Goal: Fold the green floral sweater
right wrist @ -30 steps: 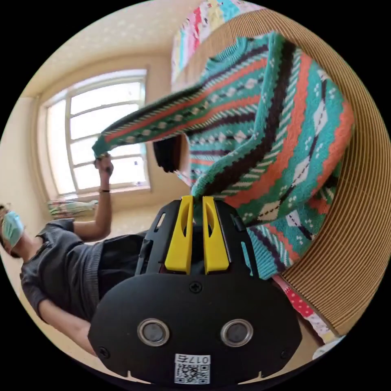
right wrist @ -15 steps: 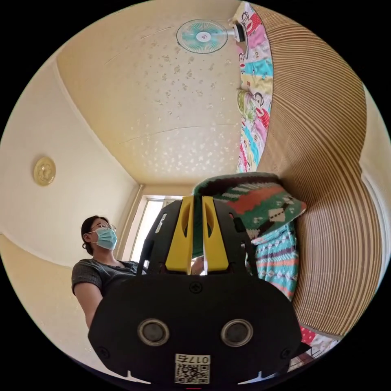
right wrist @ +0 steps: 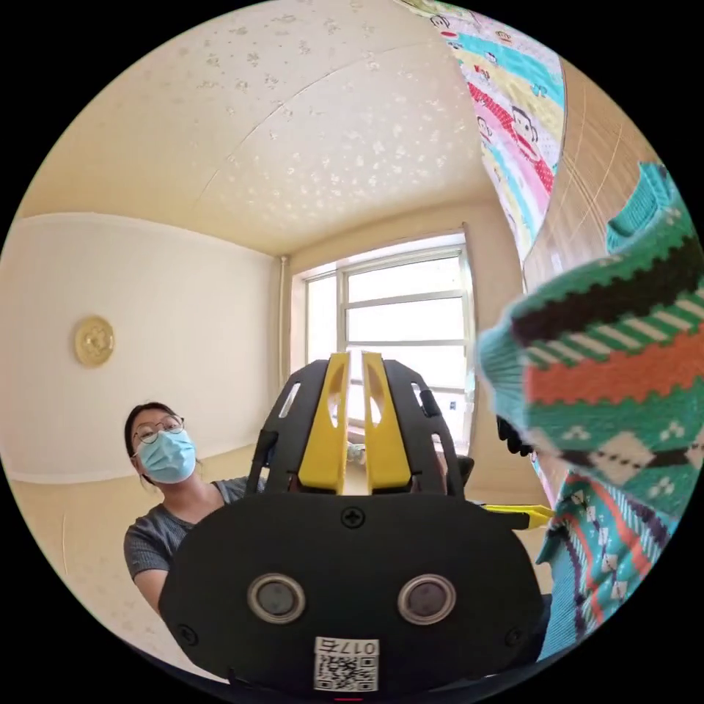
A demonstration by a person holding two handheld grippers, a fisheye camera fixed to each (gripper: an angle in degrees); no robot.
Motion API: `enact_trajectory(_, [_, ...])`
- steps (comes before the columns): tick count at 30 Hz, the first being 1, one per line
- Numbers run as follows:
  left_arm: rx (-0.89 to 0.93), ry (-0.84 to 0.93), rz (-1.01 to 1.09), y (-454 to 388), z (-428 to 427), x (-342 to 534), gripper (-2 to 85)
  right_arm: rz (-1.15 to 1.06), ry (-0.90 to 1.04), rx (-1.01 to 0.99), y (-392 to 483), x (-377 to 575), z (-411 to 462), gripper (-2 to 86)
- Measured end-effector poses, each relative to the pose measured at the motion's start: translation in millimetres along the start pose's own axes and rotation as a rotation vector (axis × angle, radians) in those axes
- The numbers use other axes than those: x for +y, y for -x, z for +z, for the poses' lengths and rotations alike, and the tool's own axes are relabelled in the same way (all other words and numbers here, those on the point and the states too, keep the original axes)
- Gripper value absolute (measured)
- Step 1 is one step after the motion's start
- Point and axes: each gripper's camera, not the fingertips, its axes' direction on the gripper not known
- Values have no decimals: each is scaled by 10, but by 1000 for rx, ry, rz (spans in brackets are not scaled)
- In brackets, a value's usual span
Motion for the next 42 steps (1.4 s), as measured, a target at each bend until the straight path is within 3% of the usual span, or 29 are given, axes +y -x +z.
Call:
enact_trajectory(3, [22, -48, -14, 46, -83, -35, 78, 32, -10, 102, -138, 151, 5, 10])
enact_trajectory(5, [-11, -71, 0, 40, -126, -67, 79, 79, 42, 366, -136, 421, -196, 8])
enact_trajectory(8, [-151, -91, 30, 49, -97, -198, 95, 214, 46, 606, -197, 919, -633, 6])
enact_trajectory(12, [-467, -137, 43, 54, 72, -572, 124, 361, -27, 647, -261, 1627, -1189, 5])
enact_trajectory(14, [-516, -171, 79, 26, 160, -755, 127, 437, -128, 675, -255, 2048, -1446, 5])
enact_trajectory(18, [-610, 4, 93, 136, 653, -1166, 113, 480, -257, 619, -333, 2447, -1554, 4])
enact_trajectory(20, [-661, -6, 91, 135, 593, -1221, 74, 489, -313, 557, -434, 2583, -1479, 4])
enact_trajectory(22, [-468, -21, 93, 222, 354, -1266, 63, 482, -339, 505, -514, 2628, -1396, 4])
enact_trajectory(23, [-270, -80, 73, 396, 107, -1239, 60, 479, -344, 489, -567, 2637, -1338, 4])
enact_trajectory(24, [-64, -151, 0, 699, -127, -1183, 58, 480, -342, 489, -593, 2637, -1311, 3])
enact_trajectory(26, [165, -219, -196, 1260, -296, -1088, 54, 501, -326, 510, -706, 2625, -1206, 3])
enact_trajectory(28, [270, -293, -408, 1733, -338, -927, 52, 520, -306, 532, -785, 2603, -1127, 3])
enact_trajectory(30, [252, -306, -578, 2015, -316, -820, 61, 524, -265, 564, -836, 2552, -1034, 4])
enact_trajectory(34, [-15, -339, -529, 1697, -481, -850, 82, 538, -173, 644, -913, 2443, -845, 5])
enact_trajectory(36, [-230, -462, -386, 1182, -673, -856, 90, 554, -161, 652, -961, 2416, -813, 5])
enact_trajectory(39, [-231, -540, -192, 708, -848, -992, 108, 534, -150, 699, -980, 2301, -786, 5])
enact_trajectory(42, [-228, -434, 19, 384, -750, -1436, 130, 507, -97, 803, -992, 2111, -725, 5])
